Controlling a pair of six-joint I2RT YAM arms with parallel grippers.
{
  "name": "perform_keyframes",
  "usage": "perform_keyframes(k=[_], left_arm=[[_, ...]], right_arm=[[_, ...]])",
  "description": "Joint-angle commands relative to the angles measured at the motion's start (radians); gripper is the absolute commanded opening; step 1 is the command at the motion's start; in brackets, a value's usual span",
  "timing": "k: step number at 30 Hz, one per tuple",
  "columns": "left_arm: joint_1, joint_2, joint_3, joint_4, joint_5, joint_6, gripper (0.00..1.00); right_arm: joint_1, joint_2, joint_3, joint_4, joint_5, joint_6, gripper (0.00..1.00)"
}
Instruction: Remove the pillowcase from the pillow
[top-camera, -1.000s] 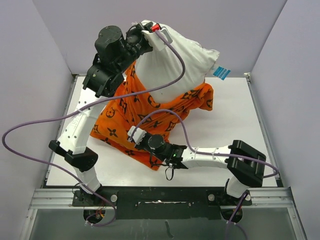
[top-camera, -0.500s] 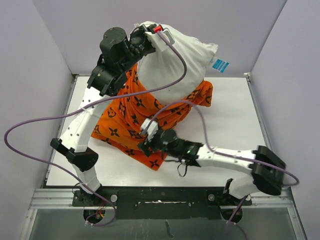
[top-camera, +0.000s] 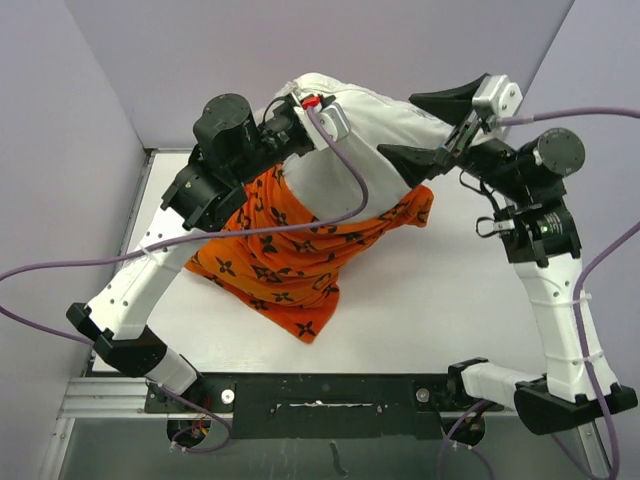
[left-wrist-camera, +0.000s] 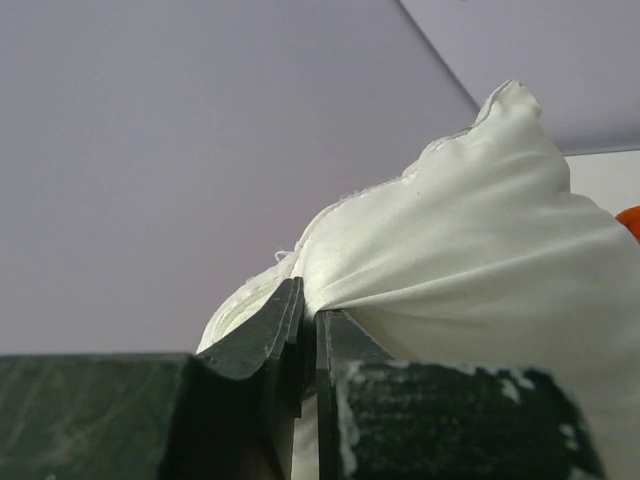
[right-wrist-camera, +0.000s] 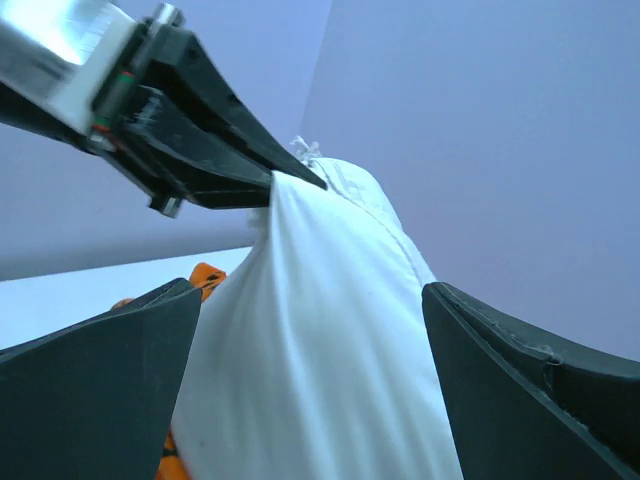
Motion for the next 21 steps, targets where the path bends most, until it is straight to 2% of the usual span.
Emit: perform_keyframes(k=[1,5,9,14,17,21], left_arm=[[-0.048,-0.107,0.004,0.095,0.054,-0.019,0.00],[-0.070,-0.116,-0.005,0.057,0.061,-0.009,0.00],[-0.077,-0.114,0.006,-0.005,0.078,-0.023,0.00],[-0.085,-0.116,-0.003,-0.059,0.090,-0.013,0.00],[-0.086,-0.113,-0.010,-0.066,0.086,-0.004,0.00],[-0.092,-0.101,-0.016,-0.066,0.070,0.011,0.00]], right_arm=[[-0.103,0.152,0.109,-0.114,-0.310,0.054,0.98],[-0.106,0.249,0.239,-0.136,-0.422,0.058,0.98],[-0.107,0.329,0.365,-0.221,-0.463,0.026,0.98],[-0.097,0.376,0.394,-0.217,-0.489,0.032,0.98],[-0.035,0.392,0.382,-0.229,-0.517,0.019,0.98],[0.084,0.429,0.398,-0.388,-0.513,-0.096,0.98]])
